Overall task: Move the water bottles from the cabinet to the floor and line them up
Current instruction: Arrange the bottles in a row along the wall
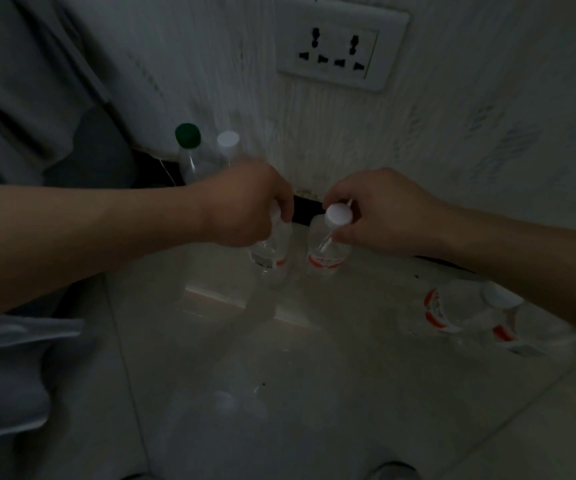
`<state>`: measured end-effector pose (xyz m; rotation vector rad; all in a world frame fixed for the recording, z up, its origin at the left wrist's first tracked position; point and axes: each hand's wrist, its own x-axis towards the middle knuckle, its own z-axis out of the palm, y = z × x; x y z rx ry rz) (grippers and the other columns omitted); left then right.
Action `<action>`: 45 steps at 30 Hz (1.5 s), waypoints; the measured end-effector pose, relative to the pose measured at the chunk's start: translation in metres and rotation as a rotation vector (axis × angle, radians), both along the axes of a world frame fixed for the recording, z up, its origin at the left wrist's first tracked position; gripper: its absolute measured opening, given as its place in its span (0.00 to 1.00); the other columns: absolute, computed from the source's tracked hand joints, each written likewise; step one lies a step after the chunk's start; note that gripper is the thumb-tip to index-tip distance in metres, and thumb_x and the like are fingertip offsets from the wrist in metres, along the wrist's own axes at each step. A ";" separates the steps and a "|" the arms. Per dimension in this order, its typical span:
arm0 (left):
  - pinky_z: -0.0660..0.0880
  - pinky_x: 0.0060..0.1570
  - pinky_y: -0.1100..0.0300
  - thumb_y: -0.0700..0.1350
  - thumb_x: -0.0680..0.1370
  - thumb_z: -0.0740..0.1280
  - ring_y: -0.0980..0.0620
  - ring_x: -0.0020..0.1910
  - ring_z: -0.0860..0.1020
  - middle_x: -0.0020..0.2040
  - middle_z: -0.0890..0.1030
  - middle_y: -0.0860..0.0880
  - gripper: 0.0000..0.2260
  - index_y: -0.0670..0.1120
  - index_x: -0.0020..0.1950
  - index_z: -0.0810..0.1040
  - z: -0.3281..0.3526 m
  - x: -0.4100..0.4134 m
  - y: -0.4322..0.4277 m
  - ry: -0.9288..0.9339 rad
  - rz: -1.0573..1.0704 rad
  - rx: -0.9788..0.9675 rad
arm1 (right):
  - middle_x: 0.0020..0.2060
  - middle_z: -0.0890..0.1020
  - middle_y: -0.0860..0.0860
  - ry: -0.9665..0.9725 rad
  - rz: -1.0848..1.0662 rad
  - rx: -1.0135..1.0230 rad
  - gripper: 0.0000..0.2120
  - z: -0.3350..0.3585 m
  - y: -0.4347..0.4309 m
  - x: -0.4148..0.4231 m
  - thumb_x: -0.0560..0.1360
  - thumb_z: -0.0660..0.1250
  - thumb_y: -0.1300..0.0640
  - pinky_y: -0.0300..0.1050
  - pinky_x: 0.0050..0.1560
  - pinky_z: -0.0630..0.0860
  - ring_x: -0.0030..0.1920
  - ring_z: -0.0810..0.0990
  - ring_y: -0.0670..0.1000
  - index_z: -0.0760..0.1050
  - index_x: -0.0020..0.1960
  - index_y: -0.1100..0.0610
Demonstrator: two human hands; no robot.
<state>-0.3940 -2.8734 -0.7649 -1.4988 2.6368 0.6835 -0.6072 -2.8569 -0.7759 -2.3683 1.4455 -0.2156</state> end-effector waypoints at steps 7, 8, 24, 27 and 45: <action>0.70 0.42 0.66 0.39 0.67 0.72 0.56 0.47 0.74 0.50 0.77 0.54 0.17 0.53 0.54 0.80 -0.009 -0.002 0.001 0.017 -0.036 0.006 | 0.47 0.83 0.51 0.007 0.008 -0.011 0.13 -0.002 0.001 0.002 0.69 0.71 0.54 0.46 0.45 0.74 0.45 0.80 0.51 0.81 0.53 0.54; 0.68 0.40 0.68 0.41 0.68 0.73 0.57 0.46 0.73 0.48 0.76 0.55 0.17 0.53 0.55 0.79 -0.010 -0.002 0.001 0.011 -0.028 -0.011 | 0.47 0.83 0.51 0.006 0.007 -0.006 0.13 -0.001 0.001 0.001 0.69 0.71 0.54 0.46 0.45 0.74 0.45 0.80 0.51 0.81 0.53 0.54; 0.69 0.36 0.60 0.54 0.71 0.73 0.51 0.39 0.77 0.40 0.80 0.48 0.12 0.46 0.44 0.79 -0.003 -0.008 0.001 -0.081 0.074 -0.177 | 0.46 0.83 0.50 0.007 -0.001 -0.008 0.14 -0.002 -0.001 0.003 0.67 0.73 0.54 0.48 0.46 0.76 0.44 0.79 0.49 0.81 0.53 0.53; 0.73 0.38 0.58 0.50 0.72 0.72 0.50 0.41 0.79 0.42 0.81 0.47 0.10 0.43 0.46 0.81 -0.002 -0.006 -0.002 -0.069 0.058 -0.150 | 0.46 0.83 0.50 -0.001 -0.005 -0.007 0.13 -0.003 -0.002 0.002 0.68 0.72 0.53 0.49 0.47 0.76 0.45 0.79 0.50 0.81 0.53 0.53; 0.68 0.46 0.62 0.40 0.72 0.70 0.55 0.45 0.74 0.52 0.83 0.48 0.15 0.48 0.58 0.81 0.002 -0.001 -0.043 -0.055 -0.002 -0.207 | 0.46 0.83 0.50 -0.024 -0.022 -0.071 0.10 0.002 -0.035 0.014 0.73 0.68 0.54 0.40 0.41 0.69 0.43 0.77 0.46 0.81 0.52 0.56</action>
